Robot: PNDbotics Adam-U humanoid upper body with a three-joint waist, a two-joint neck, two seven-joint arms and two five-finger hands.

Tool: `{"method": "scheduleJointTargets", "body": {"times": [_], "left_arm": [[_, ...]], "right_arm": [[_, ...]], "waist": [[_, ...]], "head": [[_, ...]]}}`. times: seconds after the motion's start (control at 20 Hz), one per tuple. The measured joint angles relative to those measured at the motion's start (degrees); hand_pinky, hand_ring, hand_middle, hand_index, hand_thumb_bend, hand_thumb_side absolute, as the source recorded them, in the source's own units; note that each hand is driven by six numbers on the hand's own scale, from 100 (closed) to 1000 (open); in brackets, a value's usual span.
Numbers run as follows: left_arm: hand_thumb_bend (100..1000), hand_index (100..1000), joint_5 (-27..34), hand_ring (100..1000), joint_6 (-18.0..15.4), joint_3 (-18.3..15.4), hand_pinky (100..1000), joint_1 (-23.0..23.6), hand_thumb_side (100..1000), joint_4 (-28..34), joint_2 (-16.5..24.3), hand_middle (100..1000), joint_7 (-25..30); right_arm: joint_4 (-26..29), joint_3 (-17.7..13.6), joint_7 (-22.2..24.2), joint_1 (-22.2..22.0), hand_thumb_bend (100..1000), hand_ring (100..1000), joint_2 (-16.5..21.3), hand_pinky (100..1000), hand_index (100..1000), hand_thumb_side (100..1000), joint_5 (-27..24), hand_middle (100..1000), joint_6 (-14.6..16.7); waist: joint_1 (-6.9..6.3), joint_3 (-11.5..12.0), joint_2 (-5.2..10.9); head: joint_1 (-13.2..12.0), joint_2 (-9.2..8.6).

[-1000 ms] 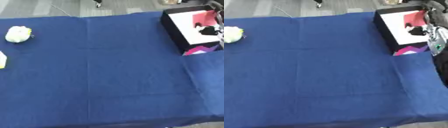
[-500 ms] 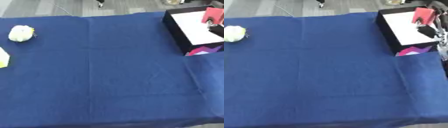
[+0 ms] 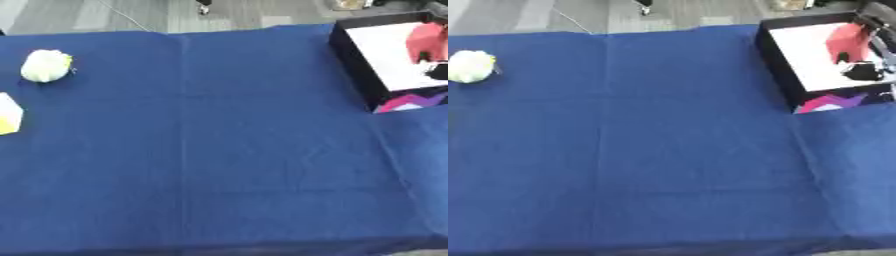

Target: Pick up the objects with one hand, pass them to the other hand, and then place them into the box on the other side of the table.

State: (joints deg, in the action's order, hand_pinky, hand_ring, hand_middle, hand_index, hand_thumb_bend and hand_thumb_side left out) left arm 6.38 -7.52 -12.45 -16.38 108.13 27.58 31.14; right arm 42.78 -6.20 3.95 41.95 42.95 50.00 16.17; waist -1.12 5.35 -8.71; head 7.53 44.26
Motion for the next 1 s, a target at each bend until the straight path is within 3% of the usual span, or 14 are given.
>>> {"method": "scheduleJointTargets", "body": {"times": [0.15,0.2,0.25,0.3,0.35,0.7,0.8,1.0], "left_arm": [[155,831,-0.2,725,-0.01,0.0,802,0.08,973,0.0,0.0,720,0.06],[154,831,-0.25,725,-0.02,0.0,802,0.11,973,0.0,0.0,720,0.08],[153,831,-0.31,725,-0.02,0.0,802,0.15,972,0.0,0.0,720,0.11],[154,831,-0.36,725,-0.02,0.0,802,0.2,972,0.0,-0.01,720,0.16],[155,832,-0.38,725,-0.01,0.0,802,0.21,971,0.0,-0.01,720,0.22],[156,832,-0.38,725,0.03,0.0,802,0.22,970,0.0,-0.44,720,0.32],[156,832,-0.38,725,0.09,0.0,802,0.22,971,0.0,-0.44,720,0.39],[157,832,-0.38,725,0.1,0.0,802,0.22,972,0.0,-0.45,719,0.46]], "right_arm": [[-0.01,-0.14,0.46,-0.06,100,1000,0.27,1000,1000,519,1.23,1000,0.23],[0.0,-0.14,0.26,-0.06,100,1000,0.33,1000,1000,541,1.73,1000,0.27],[0.0,-0.14,-0.07,-0.06,100,1000,0.34,1000,1000,668,2.19,1000,0.3],[0.03,-0.15,-0.56,-0.06,100,1000,0.34,1000,1000,696,2.63,1000,0.27],[0.07,-0.15,-1.2,-0.06,100,1000,0.34,1000,1000,778,2.98,1000,0.16],[0.33,-0.18,-4.53,-0.07,100,1000,0.34,1000,1000,842,3.09,1000,-0.69],[0.33,-0.17,-4.74,-0.07,100,1000,0.34,1000,1000,905,2.6,1000,-0.84],[0.33,-0.09,-4.49,-0.07,100,1000,0.34,1000,1000,844,1.64,1000,-0.91]], "waist": [[-0.01,-0.01,0.0],[-0.02,-0.01,0.0],[-0.01,-0.01,0.0],[0.01,-0.01,0.0],[0.01,-0.01,0.0],[0.03,-0.01,0.0],[0.03,-0.01,0.0],[0.03,-0.01,0.0]], "head": [[-0.17,0.0],[-0.21,0.0],[-0.27,0.0],[-0.35,0.0],[-0.38,0.0],[-0.4,0.0],[-0.39,0.0],[-0.35,0.0]]}}
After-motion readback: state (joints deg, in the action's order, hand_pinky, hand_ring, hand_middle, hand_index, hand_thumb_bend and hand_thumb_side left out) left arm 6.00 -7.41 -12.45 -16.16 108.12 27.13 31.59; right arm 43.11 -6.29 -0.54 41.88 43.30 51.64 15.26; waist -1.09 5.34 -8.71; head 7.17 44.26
